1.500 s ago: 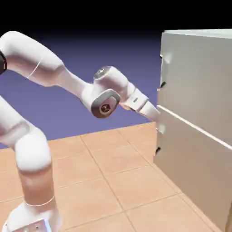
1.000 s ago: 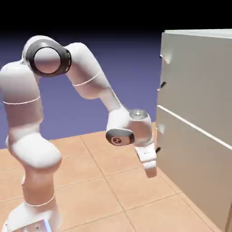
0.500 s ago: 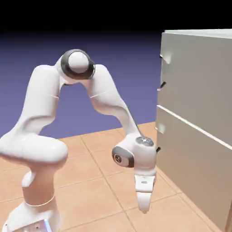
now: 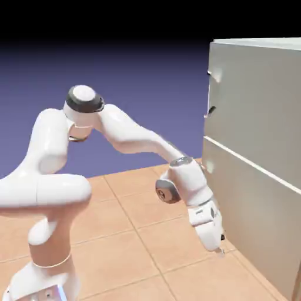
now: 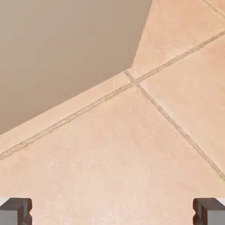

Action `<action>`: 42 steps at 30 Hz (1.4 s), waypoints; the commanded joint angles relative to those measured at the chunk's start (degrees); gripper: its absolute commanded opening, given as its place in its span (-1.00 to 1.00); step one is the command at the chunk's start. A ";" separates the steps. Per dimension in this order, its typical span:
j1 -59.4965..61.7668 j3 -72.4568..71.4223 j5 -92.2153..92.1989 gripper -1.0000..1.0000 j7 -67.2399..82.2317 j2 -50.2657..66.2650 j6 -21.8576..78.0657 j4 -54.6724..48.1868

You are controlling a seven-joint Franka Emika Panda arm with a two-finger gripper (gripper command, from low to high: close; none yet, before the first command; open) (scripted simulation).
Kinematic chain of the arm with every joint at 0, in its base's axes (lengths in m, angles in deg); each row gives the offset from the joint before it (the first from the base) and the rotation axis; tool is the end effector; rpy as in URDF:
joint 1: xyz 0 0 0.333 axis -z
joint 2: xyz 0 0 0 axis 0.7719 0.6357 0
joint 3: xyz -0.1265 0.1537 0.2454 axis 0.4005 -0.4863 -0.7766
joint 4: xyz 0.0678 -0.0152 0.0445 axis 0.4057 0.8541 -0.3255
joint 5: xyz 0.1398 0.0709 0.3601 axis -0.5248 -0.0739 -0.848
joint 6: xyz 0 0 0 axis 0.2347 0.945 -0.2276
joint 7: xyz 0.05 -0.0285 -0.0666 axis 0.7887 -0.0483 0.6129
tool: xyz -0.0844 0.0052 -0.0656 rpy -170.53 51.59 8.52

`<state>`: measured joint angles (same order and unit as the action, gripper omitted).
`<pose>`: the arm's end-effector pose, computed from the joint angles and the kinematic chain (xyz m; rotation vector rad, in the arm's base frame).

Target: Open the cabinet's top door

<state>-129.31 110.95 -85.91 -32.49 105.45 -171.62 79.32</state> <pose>0.4618 -0.0985 0.2626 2.2730 -1.8324 0.9893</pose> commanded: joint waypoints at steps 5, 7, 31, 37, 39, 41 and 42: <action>-8.23 8.33 -10.30 0.00 3.56 10.39 2.52 -2.20; -11.51 11.66 -14.42 0.00 4.98 14.54 3.53 -3.09; -24.10 34.34 -44.45 -1.00 18.88 34.20 15.53 -1.41; -31.61 38.39 -45.61 -1.00 25.63 34.60 27.10 11.05; -33.78 40.48 -45.06 -1.00 27.77 34.60 31.52 15.21; -35.58 43.16 -43.91 -1.00 29.90 34.56 36.40 19.33; -36.23 44.65 -43.14 -1.00 30.88 34.55 38.90 21.23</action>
<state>-165.53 155.61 -129.12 -1.59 139.99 -132.67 100.56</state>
